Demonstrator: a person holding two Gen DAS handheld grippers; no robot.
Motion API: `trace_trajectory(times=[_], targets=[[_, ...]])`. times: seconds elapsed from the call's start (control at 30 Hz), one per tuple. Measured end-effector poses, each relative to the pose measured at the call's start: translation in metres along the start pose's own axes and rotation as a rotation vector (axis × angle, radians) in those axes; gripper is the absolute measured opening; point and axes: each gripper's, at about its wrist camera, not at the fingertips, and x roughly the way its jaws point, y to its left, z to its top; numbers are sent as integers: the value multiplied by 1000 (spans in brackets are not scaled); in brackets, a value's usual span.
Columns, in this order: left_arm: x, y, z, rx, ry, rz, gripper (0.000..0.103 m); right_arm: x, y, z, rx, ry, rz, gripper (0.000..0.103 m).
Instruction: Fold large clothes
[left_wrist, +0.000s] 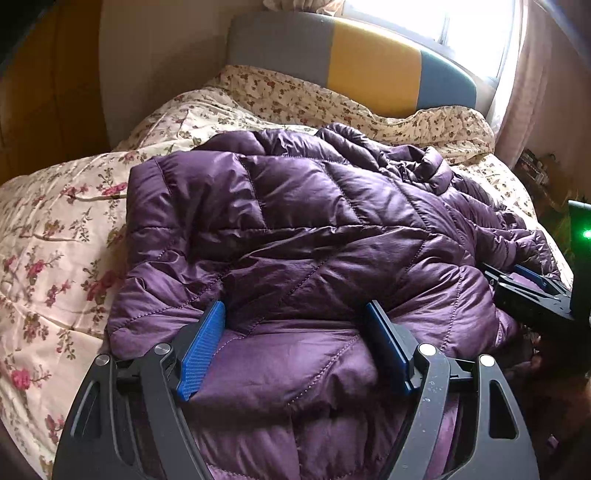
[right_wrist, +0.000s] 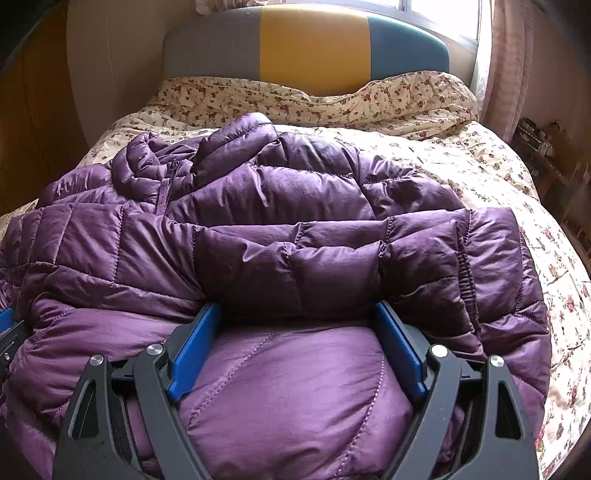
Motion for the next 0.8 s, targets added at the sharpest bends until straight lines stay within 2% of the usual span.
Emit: trace_trajectory(times=[0.27,0.33,0.4,0.5,0.6,0.8], targets=[[4,-1,0,3,14,8,78,0,0,1,-7,5,-10,84],[3,0,1,0,24,-5,80,-4,-2,5,-5,18,-7,89],[-7,5,3,-17,31,-24,80,-14,-6,9,-2,40,0,93],[-37,15,-4,-39,14,-43,80,-45,-14,6,-6,25,32,98],[-70,28,-21,-35,-7,-40,80,-69,-24,-11,-41,58,62,98],[-126,62,-74,-35,12,-43,80,-117,-61,-80,-65,145,67,98]])
